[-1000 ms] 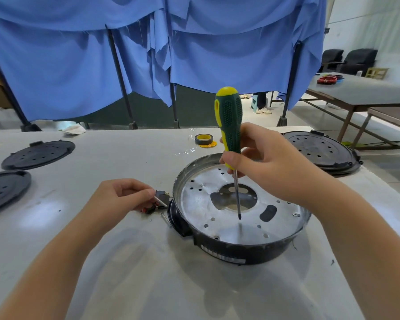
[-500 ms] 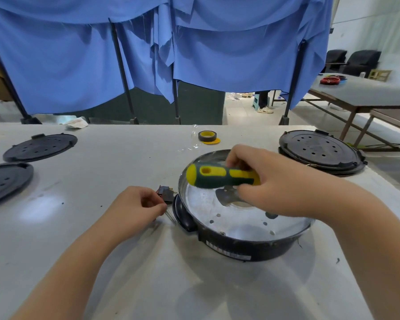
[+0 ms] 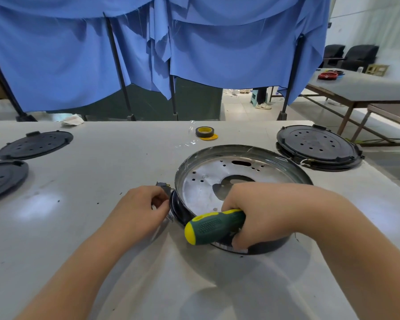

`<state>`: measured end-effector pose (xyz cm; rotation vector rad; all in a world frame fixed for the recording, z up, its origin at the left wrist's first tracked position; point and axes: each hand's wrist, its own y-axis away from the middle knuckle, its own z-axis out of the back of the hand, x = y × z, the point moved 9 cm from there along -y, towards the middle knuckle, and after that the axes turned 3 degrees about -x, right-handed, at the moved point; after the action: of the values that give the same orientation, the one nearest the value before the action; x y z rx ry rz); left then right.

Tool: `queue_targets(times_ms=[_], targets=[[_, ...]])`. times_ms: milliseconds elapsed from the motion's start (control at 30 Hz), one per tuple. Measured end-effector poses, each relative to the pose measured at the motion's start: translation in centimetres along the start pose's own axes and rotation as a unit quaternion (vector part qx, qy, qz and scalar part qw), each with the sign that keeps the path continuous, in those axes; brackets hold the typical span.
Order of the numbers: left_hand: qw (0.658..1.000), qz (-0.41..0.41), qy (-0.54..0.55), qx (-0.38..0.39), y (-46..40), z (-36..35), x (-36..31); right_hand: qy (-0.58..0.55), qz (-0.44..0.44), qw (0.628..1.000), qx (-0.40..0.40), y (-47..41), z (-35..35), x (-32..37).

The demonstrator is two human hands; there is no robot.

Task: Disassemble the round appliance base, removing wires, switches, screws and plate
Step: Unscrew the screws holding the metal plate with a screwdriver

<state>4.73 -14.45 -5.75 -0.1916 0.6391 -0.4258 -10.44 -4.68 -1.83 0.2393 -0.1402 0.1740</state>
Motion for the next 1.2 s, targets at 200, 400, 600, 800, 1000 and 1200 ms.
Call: queue_targets(times_ms=[200, 400, 600, 800, 1000, 1200], targets=[[0.986, 0.050, 0.139, 0.082, 0.6, -1.0, -0.6, -0.063, 0.006, 0.996, -0.061, 0.5, 2.2, -0.6], [0.952, 0.111, 0.236, 0.160, 1.5, -3.6, -1.8, -0.105, 0.008, 0.991, -0.084, 1.1, 3.9, -1.6], [0.961, 0.037, 0.159, 0.223, 2.7, -4.7, -3.5, -0.122, 0.001, 0.987, -0.101, 1.6, 4.8, -2.4], [0.972, -0.031, 0.083, 0.219, 4.2, -7.0, -5.5, -0.111, -0.004, 0.989, -0.103, 1.7, 4.6, -2.5], [0.979, -0.120, 0.010, 0.166, 4.2, -6.5, -6.9, -0.108, -0.008, 0.989, -0.102, 1.8, 4.6, -2.7], [0.963, -0.073, 0.048, 0.256, 3.4, -5.3, -4.8, -0.113, -0.003, 0.989, -0.096, 1.7, 4.5, -2.5]])
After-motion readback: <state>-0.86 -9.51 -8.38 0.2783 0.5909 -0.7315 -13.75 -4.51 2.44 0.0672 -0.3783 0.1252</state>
